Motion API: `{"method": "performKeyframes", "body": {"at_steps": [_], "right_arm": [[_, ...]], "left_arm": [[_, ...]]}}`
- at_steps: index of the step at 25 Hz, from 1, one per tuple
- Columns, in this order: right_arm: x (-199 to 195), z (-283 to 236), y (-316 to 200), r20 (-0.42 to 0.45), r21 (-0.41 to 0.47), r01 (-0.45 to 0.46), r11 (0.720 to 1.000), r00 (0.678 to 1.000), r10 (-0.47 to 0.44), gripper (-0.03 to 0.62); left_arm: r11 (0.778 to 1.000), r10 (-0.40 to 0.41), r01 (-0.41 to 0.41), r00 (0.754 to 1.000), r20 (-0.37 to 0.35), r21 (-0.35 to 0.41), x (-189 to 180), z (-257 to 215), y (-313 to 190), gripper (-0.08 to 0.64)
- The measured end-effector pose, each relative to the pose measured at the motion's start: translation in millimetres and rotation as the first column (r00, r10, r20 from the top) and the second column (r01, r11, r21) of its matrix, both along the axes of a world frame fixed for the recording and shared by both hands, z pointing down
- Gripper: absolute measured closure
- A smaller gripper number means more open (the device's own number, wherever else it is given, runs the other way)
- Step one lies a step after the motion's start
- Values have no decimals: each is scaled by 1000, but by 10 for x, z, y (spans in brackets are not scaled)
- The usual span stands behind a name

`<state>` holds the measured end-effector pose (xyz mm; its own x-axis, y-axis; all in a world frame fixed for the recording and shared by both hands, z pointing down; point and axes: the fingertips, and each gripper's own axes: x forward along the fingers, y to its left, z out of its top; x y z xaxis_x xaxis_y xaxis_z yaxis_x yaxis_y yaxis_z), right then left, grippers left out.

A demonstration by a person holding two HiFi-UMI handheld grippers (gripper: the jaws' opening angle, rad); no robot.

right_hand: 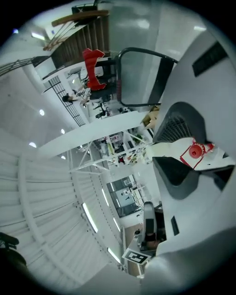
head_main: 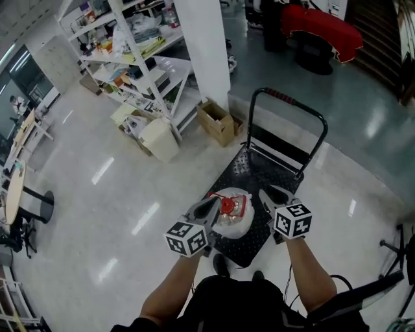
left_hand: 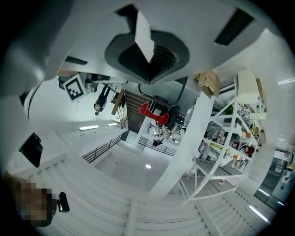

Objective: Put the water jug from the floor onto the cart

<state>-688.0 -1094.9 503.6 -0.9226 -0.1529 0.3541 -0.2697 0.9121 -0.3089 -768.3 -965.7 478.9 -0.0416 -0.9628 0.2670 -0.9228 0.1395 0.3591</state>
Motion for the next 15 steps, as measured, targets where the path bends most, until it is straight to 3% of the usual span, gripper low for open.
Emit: {"method": "performKeyframes", "body": {"at_steps": [2,3,4,11,15], "right_arm": [[196,-349,-29,26,11,-28,1000,999,28,503],[324,-474,-3,33,0,-38,999,999,38,570],[451,-585,43,44,-10,-38,999,998,38,591],[1297,-1050,107,67,98,-74,992,995,68,591],[1598,-1161,160,86,103,-67,992,995,58,591]], "left_arm": [[999,47,-49,997,64,20,165,-227,-128,569],[998,59,-61,994,88,26,262,-328,-137,569],[997,62,-65,993,104,33,358,-424,-126,569],[989,100,-116,981,164,90,1059,-851,-164,569],[988,81,-107,974,209,114,1357,-996,-76,569]]}}
